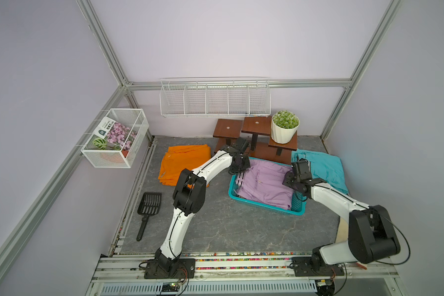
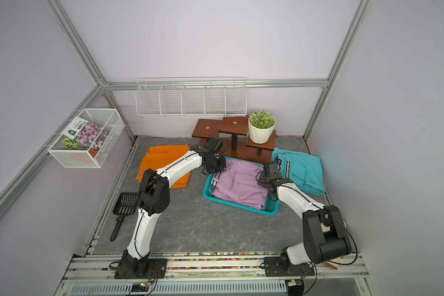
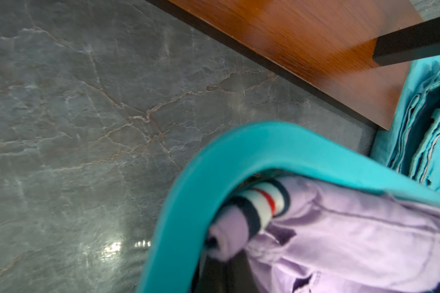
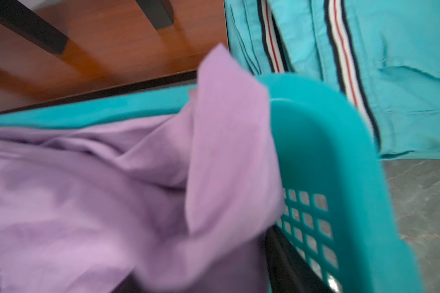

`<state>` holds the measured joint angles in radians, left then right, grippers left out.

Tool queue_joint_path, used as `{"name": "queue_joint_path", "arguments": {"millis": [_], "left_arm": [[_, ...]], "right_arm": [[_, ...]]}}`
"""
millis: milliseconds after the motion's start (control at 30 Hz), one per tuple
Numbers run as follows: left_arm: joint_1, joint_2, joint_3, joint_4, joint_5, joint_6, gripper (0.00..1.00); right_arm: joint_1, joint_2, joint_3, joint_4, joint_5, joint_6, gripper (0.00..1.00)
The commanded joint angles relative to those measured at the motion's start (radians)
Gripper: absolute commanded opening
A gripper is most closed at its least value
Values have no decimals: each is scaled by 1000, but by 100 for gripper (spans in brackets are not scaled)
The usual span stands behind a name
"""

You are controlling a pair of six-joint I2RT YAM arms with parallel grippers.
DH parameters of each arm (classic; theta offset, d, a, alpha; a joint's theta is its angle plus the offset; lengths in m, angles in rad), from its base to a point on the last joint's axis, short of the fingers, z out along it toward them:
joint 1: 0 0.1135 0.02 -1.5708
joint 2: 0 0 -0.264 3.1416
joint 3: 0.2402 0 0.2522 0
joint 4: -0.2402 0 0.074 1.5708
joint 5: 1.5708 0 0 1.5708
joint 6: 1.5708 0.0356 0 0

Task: Put the folded long pants in the basket
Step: Place the long pant in the basket.

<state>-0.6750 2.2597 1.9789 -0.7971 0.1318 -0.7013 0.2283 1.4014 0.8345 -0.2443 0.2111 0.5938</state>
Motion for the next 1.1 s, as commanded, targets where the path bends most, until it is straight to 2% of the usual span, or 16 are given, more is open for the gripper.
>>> {"name": "queue_joint_path", "arguments": {"millis": [0, 33, 100, 167, 200, 267, 333, 367, 433, 500, 633, 733, 833, 933, 1067], "left_arm": [[9, -105, -21, -38, -30, 17, 6], [8, -136, -24, -40, -33, 25, 13], [6, -223, -40, -42, -46, 35, 40], [6, -308, -71, -34, -65, 52, 57], [6, -351, -88, -43, -93, 52, 63], [12, -423, -117, -91, -195, 6, 68], [45, -513, -213, -92, -263, -17, 71], [76, -554, -285, -61, -252, -25, 75], [180, -644, -493, 54, -136, -66, 87], [279, -704, -667, 145, -44, -101, 89], [357, -787, -862, 208, -162, -122, 95], [397, -820, -926, 217, -155, -114, 95], [403, -893, -979, 210, -184, -120, 95], [416, -974, -1015, 135, -244, -159, 94], [491, -1157, -1102, 36, -355, -222, 94]], "right_arm": [[-8, -154, 44, -74, -16, -49, 66], [-5, -191, 51, -73, -44, -62, 67], [19, -253, 69, -67, -86, -76, 70], [97, -291, 111, -97, -50, -102, 80], [157, -300, 138, -117, -19, -112, 82], [271, -301, 165, -120, 0, -120, 83], [389, -297, 156, -82, 6, -113, 83], [437, -298, 145, -59, 19, -108, 83], [537, -299, 110, -2, 42, -96, 83], [620, -298, 66, 75, 40, -80, 83], [790, -194, 44, 213, 25, -49, 85], [888, -46, 88, 297, 24, -13, 88], [908, 136, 153, 393, -14, 55, 90], [907, 298, 258, 401, -15, 97, 91], [907, 458, 373, 398, -23, 131, 91]]}}
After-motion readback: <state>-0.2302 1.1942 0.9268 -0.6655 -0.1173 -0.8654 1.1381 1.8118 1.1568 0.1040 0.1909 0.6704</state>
